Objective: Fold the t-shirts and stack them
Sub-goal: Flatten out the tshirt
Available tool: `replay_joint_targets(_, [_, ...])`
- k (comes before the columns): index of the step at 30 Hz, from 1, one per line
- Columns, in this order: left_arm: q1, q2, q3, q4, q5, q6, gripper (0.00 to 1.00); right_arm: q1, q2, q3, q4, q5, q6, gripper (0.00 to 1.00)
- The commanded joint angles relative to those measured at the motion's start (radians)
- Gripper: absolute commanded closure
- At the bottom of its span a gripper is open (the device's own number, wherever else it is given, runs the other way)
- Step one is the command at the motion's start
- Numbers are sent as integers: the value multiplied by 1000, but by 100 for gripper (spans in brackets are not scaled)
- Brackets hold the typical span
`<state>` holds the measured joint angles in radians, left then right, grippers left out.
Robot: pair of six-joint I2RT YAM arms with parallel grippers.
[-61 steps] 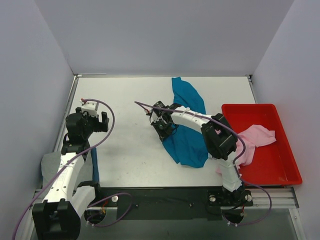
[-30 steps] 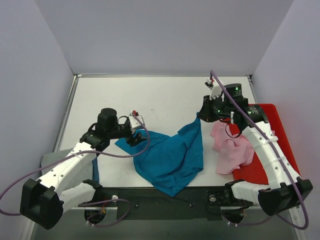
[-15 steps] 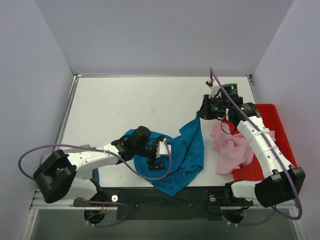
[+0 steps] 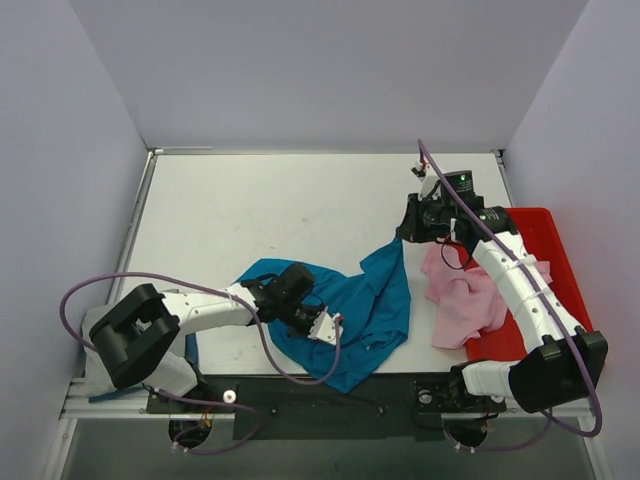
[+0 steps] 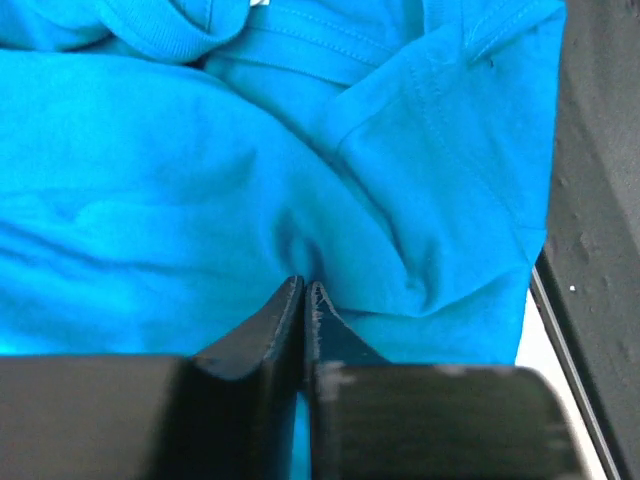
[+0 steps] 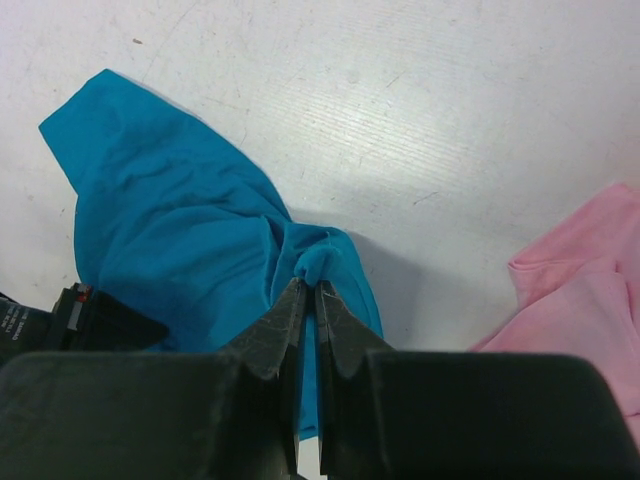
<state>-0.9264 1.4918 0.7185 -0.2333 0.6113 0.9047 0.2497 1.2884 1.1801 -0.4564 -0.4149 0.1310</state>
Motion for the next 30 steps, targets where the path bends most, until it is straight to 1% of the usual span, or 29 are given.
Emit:
replay_joint_targets(1, [27, -50, 55, -96, -24, 63, 96, -21, -17, 62, -22, 28, -10, 100])
replay_joint_targets(2, [49, -56, 59, -100, -30, 56, 100, -21, -21, 70, -24, 33, -14, 100])
replay_joint_targets(3, [58, -67, 61, -100, -34, 33, 100, -24, -20, 90, -27, 36, -16, 100])
replay_joint_targets(4, [92, -74, 61, -98, -35, 20, 100, -24, -17, 105, -28, 42, -22, 100])
replay_joint_targets(5, [109, -90, 62, -75, -44, -22, 100, -26, -12, 133, -34, 45, -30, 100])
replay_joint_targets(7, [170, -126, 74, -14, -71, -100, 100, -26, 0, 188, -51, 50, -43, 100])
replay_joint_targets(8, [220, -137, 82, 8, -80, -128, 100, -26, 12, 209, -60, 47, -47, 100])
replay_joint_targets(9, [278, -154, 117, 32, -90, -173, 100, -26, 17, 257, -73, 42, -54, 100])
replay_joint_targets(10, [308, -162, 145, 37, -91, -191, 100, -26, 26, 310, -76, 30, -59, 100])
replay_joint_targets(11, [372, -174, 192, 45, -88, -231, 100, -26, 32, 332, -79, 24, -65, 100])
replay_joint_targets(12, [400, -180, 228, 43, -81, -260, 100, -26, 38, 383, -80, 10, -70, 100])
replay_joint_targets(13, [459, -189, 283, 39, -59, -274, 100, -26, 41, 404, -79, 5, -80, 100])
replay_joint_targets(18, [599, -235, 487, 43, -41, -366, 100, -26, 84, 626, -79, -31, -123, 100])
replay_joint_targets(19, [638, -237, 539, 57, -30, -391, 100, -26, 98, 651, -80, -50, -157, 100])
replay_joint_targets(22, [702, -254, 643, 127, -9, -498, 100, -26, 120, 778, -79, -62, -179, 100])
replay_joint_targets(23, [731, -258, 662, 144, -5, -515, 100, -27, 124, 802, -77, -62, -191, 100])
replay_joint_targets(26, [764, -303, 711, 199, 4, -547, 100, -27, 121, 909, -79, -71, -206, 100])
replay_joint_targets(28, [781, -335, 734, 195, 27, -570, 100, -27, 108, 950, -77, -82, -206, 100])
replay_joint_targets(30, [785, -364, 757, 154, 57, -584, 100, -27, 71, 957, -71, -114, -202, 100])
